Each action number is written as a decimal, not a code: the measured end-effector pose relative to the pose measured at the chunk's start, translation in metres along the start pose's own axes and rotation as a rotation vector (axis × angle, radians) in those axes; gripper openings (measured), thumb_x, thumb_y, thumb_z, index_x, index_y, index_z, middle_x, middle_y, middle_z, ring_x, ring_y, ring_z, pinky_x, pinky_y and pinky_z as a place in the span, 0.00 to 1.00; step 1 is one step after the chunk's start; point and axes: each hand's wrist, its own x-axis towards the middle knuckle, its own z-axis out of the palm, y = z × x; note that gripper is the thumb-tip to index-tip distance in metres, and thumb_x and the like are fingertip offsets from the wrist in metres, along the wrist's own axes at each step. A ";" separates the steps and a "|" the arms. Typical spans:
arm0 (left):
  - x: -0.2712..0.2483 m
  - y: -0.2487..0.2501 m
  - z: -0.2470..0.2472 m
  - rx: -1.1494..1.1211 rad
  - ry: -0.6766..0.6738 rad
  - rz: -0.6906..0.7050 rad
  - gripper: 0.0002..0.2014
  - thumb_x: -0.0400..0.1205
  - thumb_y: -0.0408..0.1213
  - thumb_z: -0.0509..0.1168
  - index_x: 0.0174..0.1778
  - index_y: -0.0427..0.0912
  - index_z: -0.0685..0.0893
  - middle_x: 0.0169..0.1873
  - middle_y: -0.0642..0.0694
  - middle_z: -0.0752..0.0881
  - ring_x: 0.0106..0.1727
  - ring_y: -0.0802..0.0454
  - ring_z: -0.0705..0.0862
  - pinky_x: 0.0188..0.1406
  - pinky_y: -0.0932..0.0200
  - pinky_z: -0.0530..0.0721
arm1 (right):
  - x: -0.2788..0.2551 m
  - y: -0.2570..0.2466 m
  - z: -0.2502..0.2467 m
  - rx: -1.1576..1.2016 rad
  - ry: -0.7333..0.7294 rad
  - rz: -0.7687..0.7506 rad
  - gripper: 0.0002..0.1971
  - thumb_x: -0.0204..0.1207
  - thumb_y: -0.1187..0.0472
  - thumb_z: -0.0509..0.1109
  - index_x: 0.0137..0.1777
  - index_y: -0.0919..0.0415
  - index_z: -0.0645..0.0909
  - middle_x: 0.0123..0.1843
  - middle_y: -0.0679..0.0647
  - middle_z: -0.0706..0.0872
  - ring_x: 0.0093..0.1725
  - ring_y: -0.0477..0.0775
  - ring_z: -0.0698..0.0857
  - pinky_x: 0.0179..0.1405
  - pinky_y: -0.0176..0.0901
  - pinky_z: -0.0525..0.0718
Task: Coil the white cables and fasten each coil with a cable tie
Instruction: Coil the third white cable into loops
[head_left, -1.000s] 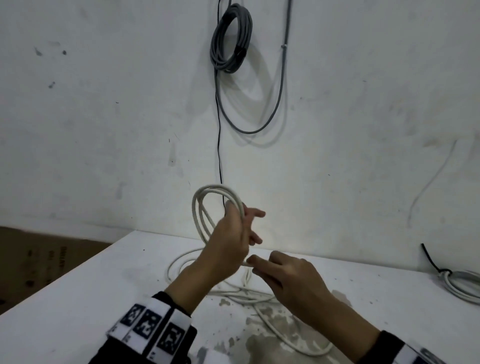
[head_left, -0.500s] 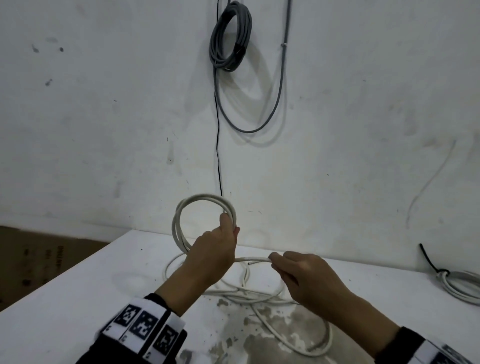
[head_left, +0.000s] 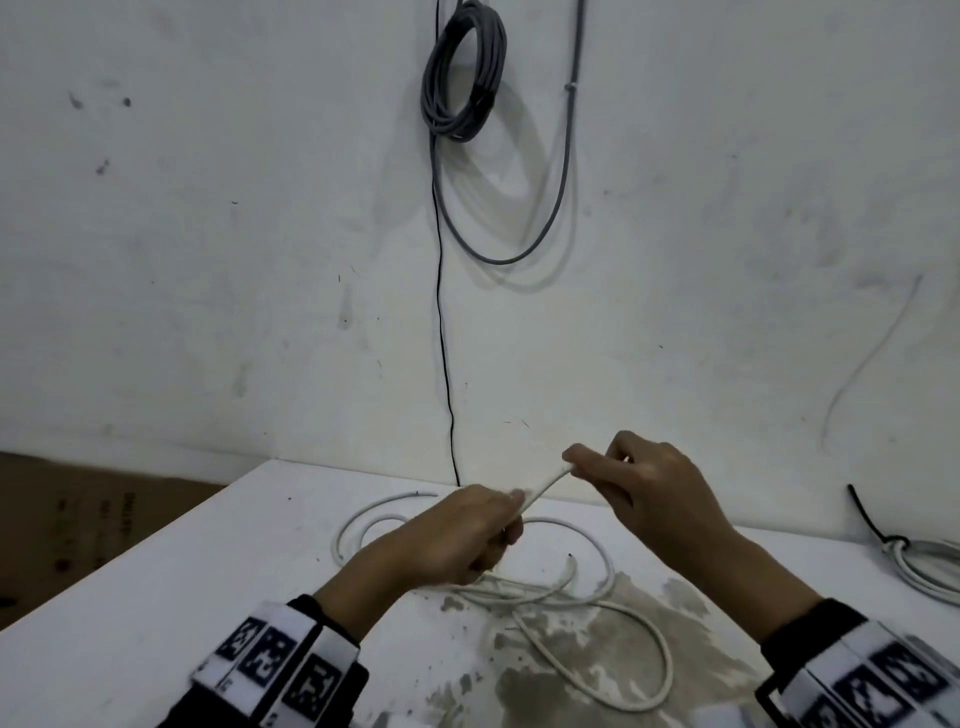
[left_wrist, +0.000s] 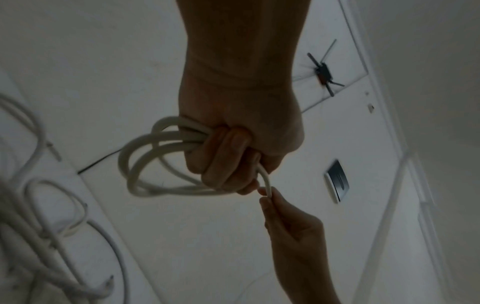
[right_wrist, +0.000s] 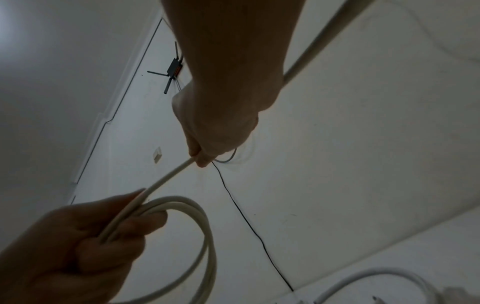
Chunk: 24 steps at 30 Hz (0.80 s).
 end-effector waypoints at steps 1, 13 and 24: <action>-0.002 0.002 -0.001 -0.140 -0.085 -0.023 0.24 0.86 0.54 0.48 0.27 0.44 0.69 0.17 0.55 0.62 0.15 0.61 0.57 0.14 0.68 0.57 | 0.000 0.001 0.000 0.013 0.008 -0.006 0.15 0.75 0.53 0.61 0.47 0.54 0.89 0.24 0.54 0.76 0.16 0.54 0.70 0.25 0.35 0.63; 0.000 -0.003 -0.019 -1.011 -0.128 0.189 0.20 0.65 0.48 0.78 0.21 0.46 0.73 0.12 0.54 0.55 0.05 0.61 0.61 0.06 0.71 0.58 | -0.020 -0.032 0.015 0.115 -0.060 0.099 0.35 0.63 0.78 0.69 0.73 0.64 0.70 0.51 0.61 0.79 0.31 0.55 0.80 0.26 0.42 0.79; 0.000 0.009 -0.026 -1.123 0.394 0.330 0.19 0.87 0.44 0.47 0.30 0.44 0.66 0.11 0.55 0.63 0.09 0.62 0.59 0.09 0.70 0.59 | -0.038 -0.047 0.024 0.131 -0.224 0.043 0.16 0.54 0.79 0.80 0.42 0.65 0.88 0.39 0.56 0.89 0.35 0.54 0.88 0.30 0.34 0.83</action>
